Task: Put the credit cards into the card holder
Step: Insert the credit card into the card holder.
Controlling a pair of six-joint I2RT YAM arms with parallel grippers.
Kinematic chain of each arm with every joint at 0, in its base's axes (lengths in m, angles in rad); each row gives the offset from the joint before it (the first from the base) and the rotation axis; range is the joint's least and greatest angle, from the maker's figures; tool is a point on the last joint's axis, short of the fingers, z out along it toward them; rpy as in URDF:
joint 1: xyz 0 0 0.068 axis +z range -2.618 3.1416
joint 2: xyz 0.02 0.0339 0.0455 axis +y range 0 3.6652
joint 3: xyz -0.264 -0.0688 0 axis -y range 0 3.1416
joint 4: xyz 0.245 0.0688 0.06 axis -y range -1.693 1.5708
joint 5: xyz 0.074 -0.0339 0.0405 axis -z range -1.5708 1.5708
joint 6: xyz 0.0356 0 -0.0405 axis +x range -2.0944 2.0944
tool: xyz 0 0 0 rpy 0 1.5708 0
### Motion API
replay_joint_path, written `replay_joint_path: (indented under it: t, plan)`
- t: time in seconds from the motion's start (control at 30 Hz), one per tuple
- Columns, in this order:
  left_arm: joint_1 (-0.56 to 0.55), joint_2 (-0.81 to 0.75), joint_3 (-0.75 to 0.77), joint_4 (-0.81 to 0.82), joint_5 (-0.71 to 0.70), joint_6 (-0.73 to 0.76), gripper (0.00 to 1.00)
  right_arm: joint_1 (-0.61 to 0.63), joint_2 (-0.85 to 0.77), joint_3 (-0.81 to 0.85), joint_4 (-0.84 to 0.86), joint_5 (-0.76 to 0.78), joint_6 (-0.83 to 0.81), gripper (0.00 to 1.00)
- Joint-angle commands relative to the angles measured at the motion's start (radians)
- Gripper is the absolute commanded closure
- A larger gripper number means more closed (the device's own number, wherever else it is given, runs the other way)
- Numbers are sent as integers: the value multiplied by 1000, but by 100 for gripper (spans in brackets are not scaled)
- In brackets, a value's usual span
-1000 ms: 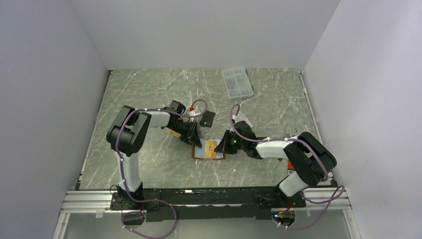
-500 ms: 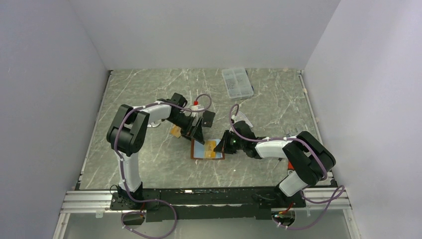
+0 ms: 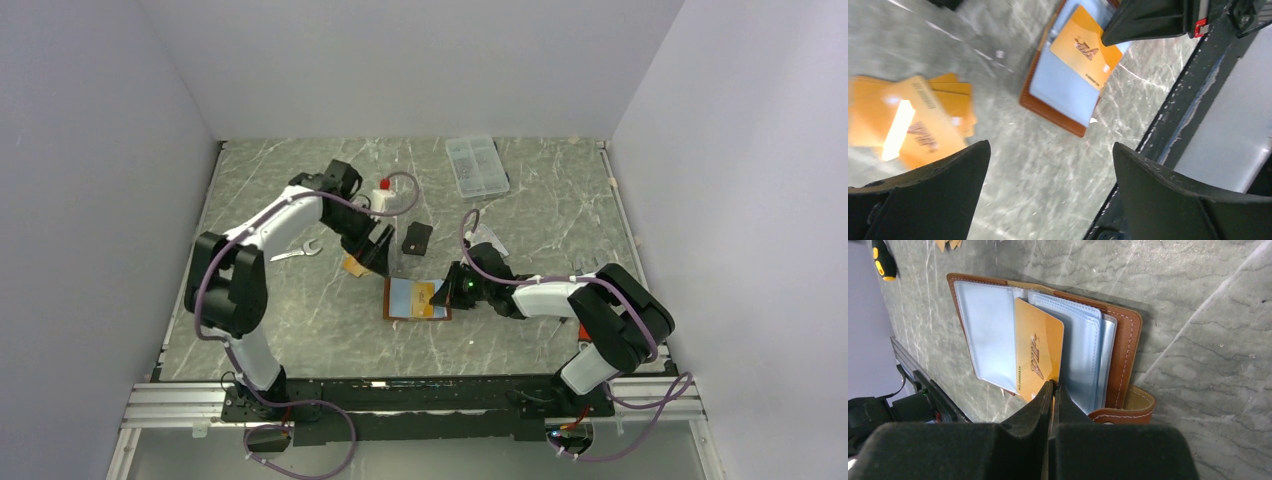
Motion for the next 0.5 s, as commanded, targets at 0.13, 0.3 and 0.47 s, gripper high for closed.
replay_joint_path:
  t: [0.13, 0.3, 0.47]
  plan:
    - [93, -4, 407, -325, -58, 177, 1, 4, 11, 6, -114, 73, -60, 100]
    - [134, 16, 426, -399, 101, 337, 1, 4, 9, 22, -129, 78, -69, 100]
    - [-35, -223, -11, 24, -217, 427, 5, 4, 1, 40, -154, 82, -75, 100]
